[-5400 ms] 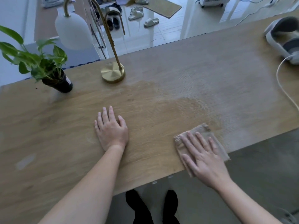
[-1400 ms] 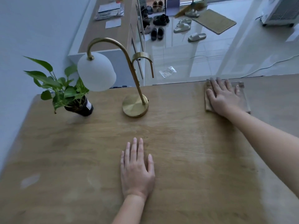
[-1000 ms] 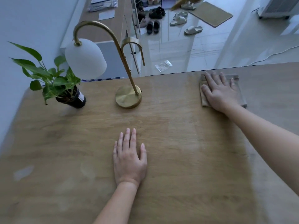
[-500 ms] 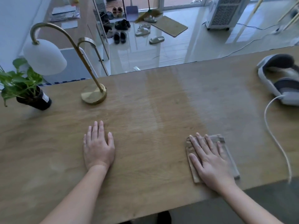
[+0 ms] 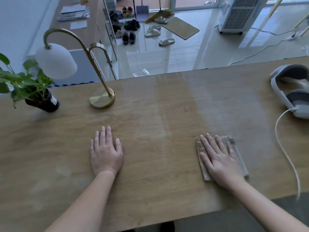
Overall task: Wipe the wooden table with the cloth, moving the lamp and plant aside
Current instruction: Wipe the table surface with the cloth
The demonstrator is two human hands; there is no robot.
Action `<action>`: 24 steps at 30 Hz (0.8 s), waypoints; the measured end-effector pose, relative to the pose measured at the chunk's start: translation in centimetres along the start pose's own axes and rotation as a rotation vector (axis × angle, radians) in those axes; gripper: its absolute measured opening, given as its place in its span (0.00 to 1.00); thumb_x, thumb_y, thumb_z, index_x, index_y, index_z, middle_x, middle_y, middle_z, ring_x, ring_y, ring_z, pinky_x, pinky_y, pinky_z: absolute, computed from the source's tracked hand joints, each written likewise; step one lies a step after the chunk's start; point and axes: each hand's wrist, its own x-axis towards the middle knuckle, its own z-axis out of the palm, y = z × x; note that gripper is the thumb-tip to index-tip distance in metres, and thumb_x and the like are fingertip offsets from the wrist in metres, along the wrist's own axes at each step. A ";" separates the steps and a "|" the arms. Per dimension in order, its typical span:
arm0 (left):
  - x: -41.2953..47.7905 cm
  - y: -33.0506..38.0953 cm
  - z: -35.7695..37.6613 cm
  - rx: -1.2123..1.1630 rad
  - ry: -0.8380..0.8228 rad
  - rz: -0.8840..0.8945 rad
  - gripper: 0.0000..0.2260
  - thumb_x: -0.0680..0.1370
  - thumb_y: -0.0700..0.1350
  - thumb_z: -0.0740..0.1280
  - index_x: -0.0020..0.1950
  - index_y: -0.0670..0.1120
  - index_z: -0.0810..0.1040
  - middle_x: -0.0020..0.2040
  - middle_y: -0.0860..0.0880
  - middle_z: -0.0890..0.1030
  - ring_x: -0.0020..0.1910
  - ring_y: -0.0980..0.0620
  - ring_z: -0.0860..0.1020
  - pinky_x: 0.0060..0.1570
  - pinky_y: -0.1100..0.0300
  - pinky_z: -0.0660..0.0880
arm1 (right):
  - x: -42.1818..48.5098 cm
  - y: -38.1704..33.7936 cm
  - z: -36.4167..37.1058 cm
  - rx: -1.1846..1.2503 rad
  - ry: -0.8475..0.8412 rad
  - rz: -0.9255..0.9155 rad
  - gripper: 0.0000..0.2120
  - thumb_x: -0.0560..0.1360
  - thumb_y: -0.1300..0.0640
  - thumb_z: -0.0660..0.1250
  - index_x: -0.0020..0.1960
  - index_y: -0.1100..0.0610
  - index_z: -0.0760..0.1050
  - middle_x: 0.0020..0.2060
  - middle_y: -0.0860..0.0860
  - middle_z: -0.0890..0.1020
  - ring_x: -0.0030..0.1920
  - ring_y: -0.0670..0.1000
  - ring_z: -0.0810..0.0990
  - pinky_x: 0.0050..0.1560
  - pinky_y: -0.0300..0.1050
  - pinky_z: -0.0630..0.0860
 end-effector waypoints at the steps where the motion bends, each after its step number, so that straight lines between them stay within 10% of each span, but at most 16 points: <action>1: -0.1 0.0 0.0 0.002 0.000 0.000 0.32 0.83 0.60 0.50 0.86 0.48 0.63 0.85 0.47 0.64 0.84 0.44 0.61 0.83 0.43 0.55 | 2.0 -0.1 -0.7 0.002 0.002 -0.003 0.31 0.80 0.29 0.35 0.83 0.32 0.38 0.83 0.35 0.40 0.83 0.42 0.33 0.82 0.52 0.34; 24: 0.9 -0.5 0.7 0.073 -0.015 0.007 0.31 0.84 0.59 0.55 0.86 0.52 0.62 0.85 0.51 0.63 0.85 0.48 0.59 0.83 0.48 0.53 | 36.5 -4.9 -9.4 0.010 0.028 0.048 0.30 0.85 0.33 0.42 0.85 0.36 0.44 0.86 0.41 0.47 0.85 0.50 0.44 0.83 0.61 0.39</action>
